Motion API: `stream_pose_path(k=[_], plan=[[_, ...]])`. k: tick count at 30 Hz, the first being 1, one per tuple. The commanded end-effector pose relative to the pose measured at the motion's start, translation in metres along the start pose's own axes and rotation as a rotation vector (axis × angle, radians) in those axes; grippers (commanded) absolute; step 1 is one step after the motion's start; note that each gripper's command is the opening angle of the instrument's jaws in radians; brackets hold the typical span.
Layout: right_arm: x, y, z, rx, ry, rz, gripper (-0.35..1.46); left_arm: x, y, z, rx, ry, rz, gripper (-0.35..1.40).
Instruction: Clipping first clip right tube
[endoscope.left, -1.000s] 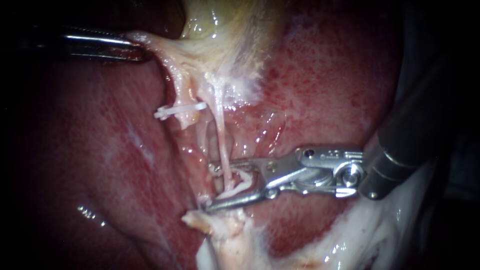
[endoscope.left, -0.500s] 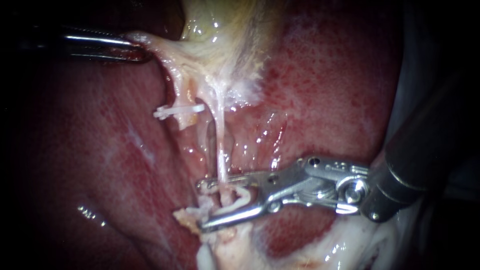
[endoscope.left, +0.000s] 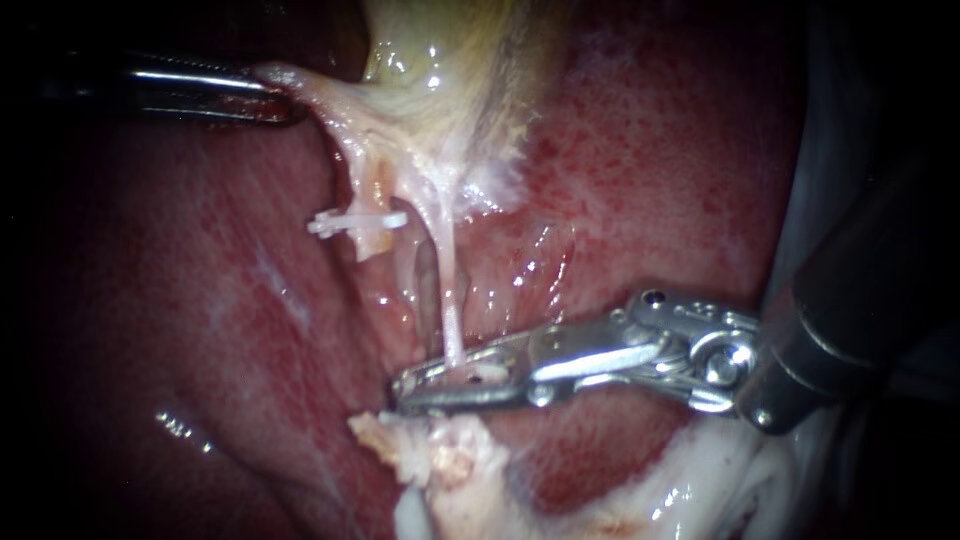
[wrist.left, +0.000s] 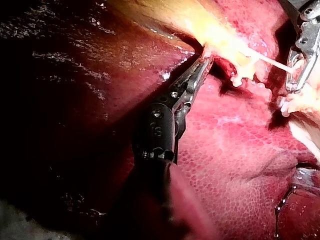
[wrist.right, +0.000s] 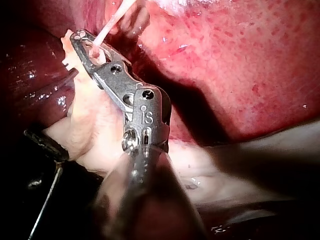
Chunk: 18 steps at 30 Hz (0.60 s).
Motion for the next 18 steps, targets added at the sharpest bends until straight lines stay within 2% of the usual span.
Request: stream_pose_path(k=[1,7,18], plan=[[0.0,0.0,0.0,0.002,-0.002,0.026,-0.35,0.0,0.0,0.0,-0.003,0.0,0.0,-0.35],[-0.0002,0.0,-0.0001,-0.006,-0.019,0.049,-0.35,0.0,0.0,0.0,-0.003,0.0,0.0,-0.35],[-0.0003,0.0005,-0.0005,-0.005,-0.02,0.055,-0.35,0.0,-0.0002,0.0001,-0.003,0.0,0.0,-0.35]])
